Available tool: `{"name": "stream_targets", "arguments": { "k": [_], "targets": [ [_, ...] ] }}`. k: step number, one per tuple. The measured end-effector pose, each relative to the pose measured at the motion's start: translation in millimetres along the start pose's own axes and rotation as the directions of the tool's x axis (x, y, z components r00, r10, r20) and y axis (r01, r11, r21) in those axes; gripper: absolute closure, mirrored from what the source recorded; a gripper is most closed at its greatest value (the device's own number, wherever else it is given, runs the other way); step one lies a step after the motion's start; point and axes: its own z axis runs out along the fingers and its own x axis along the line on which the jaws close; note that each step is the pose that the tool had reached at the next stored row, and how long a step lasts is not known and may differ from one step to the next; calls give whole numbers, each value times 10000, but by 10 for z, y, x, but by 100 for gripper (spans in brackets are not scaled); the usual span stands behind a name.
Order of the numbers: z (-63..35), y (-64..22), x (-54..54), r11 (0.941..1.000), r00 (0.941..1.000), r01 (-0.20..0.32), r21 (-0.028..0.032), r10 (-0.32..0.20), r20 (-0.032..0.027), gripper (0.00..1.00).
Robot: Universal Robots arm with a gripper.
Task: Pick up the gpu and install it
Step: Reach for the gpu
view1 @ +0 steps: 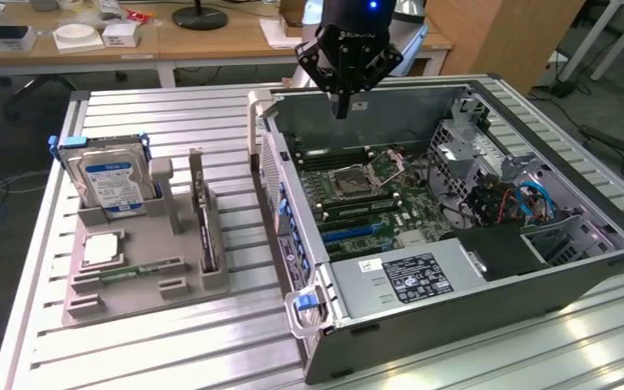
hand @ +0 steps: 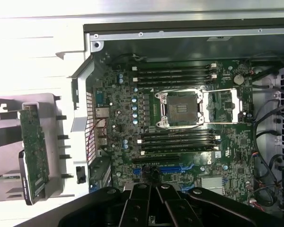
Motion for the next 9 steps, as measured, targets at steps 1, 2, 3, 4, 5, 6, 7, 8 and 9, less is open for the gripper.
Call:
{"name": "stream_targets", "arguments": {
  "k": [1, 2, 3, 4, 5, 6, 7, 8, 9],
  "targets": [
    [0, -1, 12, 10000, 10000, 1, 0, -1, 0, 90],
    [0, -2, 22, 10000, 10000, 0, -1, 0, 1, 90],
    [-1, -3, 34, 10000, 10000, 1, 0, -1, 0, 90],
    [-2, -4, 48, 10000, 10000, 1, 1, -1, -1, 90],
    [-2, -5, 62, 10000, 10000, 1, 0, -1, 0, 90],
    [-2, -7, 80, 10000, 10000, 2, 0, -2, 0, 90],
    [-3, -8, 100, 10000, 10000, 2, 0, -2, 0, 90],
    [-3, -10, 119, 10000, 10000, 1, 0, -1, 0, 90],
    [-4, -11, 138, 10000, 10000, 1, 0, -1, 0, 90]
  ]
}}
